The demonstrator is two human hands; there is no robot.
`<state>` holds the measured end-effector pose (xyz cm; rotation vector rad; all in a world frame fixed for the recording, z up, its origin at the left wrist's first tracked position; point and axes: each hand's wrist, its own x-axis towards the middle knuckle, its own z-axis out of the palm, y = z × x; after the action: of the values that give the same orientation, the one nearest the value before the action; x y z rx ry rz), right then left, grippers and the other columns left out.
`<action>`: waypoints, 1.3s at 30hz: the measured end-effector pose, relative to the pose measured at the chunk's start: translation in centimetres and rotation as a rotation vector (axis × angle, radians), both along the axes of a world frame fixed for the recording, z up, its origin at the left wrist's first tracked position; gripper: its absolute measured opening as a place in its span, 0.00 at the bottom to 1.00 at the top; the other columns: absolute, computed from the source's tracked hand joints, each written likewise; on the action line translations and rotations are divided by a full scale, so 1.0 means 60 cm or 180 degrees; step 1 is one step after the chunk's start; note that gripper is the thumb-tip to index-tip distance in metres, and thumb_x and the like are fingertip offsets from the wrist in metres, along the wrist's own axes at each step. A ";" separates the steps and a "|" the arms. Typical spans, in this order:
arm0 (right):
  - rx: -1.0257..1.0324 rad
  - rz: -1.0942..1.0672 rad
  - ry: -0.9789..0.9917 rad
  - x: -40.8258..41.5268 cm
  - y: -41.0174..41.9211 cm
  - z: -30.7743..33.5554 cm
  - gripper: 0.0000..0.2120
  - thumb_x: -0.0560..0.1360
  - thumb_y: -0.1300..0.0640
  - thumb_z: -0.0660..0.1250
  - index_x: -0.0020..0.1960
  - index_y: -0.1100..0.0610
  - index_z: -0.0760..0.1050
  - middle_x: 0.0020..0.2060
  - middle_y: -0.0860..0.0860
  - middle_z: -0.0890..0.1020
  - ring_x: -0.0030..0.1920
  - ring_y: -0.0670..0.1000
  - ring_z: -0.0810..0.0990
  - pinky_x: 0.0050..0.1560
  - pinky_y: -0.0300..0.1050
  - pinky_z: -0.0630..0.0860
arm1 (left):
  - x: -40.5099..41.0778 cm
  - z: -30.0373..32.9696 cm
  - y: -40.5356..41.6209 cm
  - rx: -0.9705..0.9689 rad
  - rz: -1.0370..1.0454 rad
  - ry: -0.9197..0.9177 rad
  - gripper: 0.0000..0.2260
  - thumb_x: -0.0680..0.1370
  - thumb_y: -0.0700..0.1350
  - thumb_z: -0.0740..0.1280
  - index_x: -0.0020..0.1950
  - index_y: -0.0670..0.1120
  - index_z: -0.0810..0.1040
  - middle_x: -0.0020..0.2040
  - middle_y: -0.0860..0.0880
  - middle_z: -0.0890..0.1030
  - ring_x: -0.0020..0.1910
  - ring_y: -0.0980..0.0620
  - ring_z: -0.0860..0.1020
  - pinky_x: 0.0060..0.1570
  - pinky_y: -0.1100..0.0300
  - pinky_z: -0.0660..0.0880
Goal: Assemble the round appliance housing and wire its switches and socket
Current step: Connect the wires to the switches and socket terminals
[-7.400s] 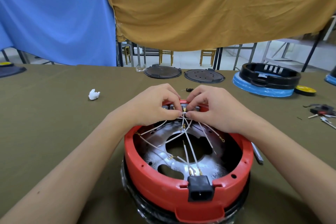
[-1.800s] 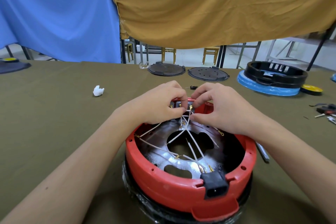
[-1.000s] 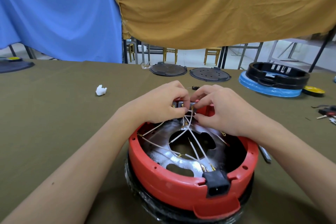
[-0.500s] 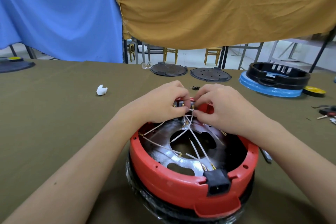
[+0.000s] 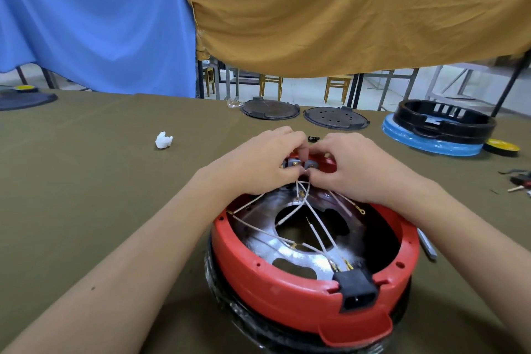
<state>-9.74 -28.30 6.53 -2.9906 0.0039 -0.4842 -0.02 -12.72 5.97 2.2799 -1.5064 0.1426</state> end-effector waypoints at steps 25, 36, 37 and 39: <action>0.0229 0.0227 0.0053 0.016 -0.013 -0.009 0.16 0.74 0.41 0.63 0.58 0.44 0.79 0.46 0.44 0.83 0.48 0.49 0.80 0.49 0.49 0.76 | 0.008 0.009 0.021 0.0155 0.0437 0.0122 0.20 0.76 0.57 0.68 0.67 0.52 0.77 0.59 0.55 0.80 0.57 0.55 0.78 0.57 0.58 0.74; 0.0138 0.0209 0.0140 0.021 -0.021 -0.012 0.14 0.76 0.39 0.62 0.56 0.43 0.77 0.45 0.46 0.79 0.46 0.50 0.78 0.49 0.50 0.75 | 0.017 0.006 0.021 0.0256 0.0418 0.0000 0.19 0.79 0.54 0.66 0.68 0.50 0.77 0.60 0.54 0.81 0.57 0.55 0.76 0.52 0.63 0.68; 0.0152 0.0195 0.0096 0.020 -0.021 -0.013 0.14 0.76 0.39 0.63 0.56 0.43 0.78 0.45 0.45 0.80 0.47 0.50 0.78 0.49 0.50 0.76 | 0.018 0.006 0.023 0.0226 0.0411 0.0074 0.19 0.79 0.55 0.67 0.68 0.51 0.76 0.61 0.54 0.81 0.58 0.55 0.77 0.53 0.63 0.69; 0.0226 0.0180 0.0041 0.018 -0.023 -0.017 0.17 0.75 0.38 0.63 0.60 0.43 0.77 0.49 0.45 0.81 0.51 0.50 0.79 0.51 0.48 0.75 | 0.019 0.008 0.031 0.0219 0.0398 0.0395 0.23 0.77 0.57 0.68 0.71 0.52 0.73 0.64 0.55 0.79 0.60 0.57 0.77 0.59 0.62 0.71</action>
<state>-8.68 -29.69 5.54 -2.9155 -0.0608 -0.4489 1.14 -10.85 6.46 2.3903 -1.3264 -0.0158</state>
